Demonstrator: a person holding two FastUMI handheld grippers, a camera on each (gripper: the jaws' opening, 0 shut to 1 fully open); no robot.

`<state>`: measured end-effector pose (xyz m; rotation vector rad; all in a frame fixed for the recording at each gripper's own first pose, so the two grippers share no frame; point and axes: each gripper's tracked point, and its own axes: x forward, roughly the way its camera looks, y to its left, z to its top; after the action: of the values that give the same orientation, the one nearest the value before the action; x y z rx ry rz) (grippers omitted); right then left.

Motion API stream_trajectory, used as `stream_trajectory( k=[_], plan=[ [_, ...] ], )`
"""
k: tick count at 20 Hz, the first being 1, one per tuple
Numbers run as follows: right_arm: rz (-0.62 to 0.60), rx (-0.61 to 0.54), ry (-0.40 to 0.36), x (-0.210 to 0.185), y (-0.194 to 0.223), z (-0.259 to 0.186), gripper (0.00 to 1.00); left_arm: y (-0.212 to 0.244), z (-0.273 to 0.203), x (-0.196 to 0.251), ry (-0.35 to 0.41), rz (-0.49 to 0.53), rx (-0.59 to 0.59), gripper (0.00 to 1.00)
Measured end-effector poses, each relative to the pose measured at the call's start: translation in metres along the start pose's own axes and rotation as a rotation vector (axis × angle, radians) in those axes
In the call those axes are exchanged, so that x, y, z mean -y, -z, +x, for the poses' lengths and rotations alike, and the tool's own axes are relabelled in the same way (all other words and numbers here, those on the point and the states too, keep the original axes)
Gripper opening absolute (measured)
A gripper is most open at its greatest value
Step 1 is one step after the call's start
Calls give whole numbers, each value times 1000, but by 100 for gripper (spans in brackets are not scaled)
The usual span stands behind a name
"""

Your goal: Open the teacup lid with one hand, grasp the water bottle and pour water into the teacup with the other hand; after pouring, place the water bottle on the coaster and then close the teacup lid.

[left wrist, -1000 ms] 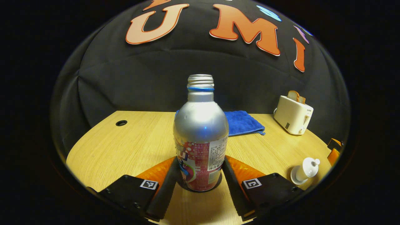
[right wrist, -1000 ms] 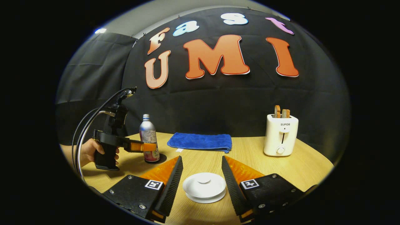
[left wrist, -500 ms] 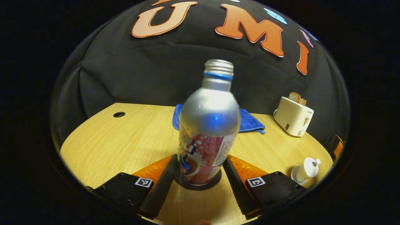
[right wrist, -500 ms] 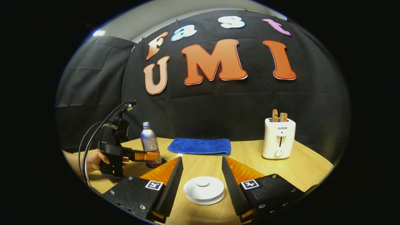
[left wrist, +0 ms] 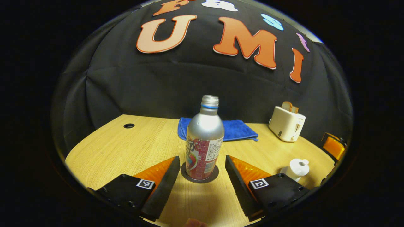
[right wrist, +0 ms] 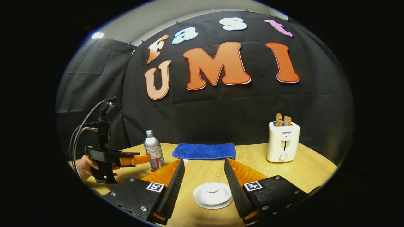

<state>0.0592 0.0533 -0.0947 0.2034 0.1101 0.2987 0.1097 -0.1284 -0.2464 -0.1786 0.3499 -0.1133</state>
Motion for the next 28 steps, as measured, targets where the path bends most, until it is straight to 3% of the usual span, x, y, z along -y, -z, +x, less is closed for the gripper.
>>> stream_trajectory(
  k=[3,7,8,12,16,28],
  plan=[
    [-34,52,8,-13,-17,-6,86,-27,-32,2,-16,-7,102,94],
    [-162,81,108,-10,-27,-11,100,-54,-73,12,-26,12,221,94],
    [-184,84,129,-11,-29,-14,95,-60,-84,14,-31,20,248,94],
    [-202,110,162,-18,-37,-25,99,-74,-116,16,-71,52,349,94],
    [-156,106,164,-19,-36,-32,97,-77,-131,19,-85,77,417,94],
    [-65,137,149,-18,-52,-40,96,-64,-131,20,-117,70,388,94]
  ],
)
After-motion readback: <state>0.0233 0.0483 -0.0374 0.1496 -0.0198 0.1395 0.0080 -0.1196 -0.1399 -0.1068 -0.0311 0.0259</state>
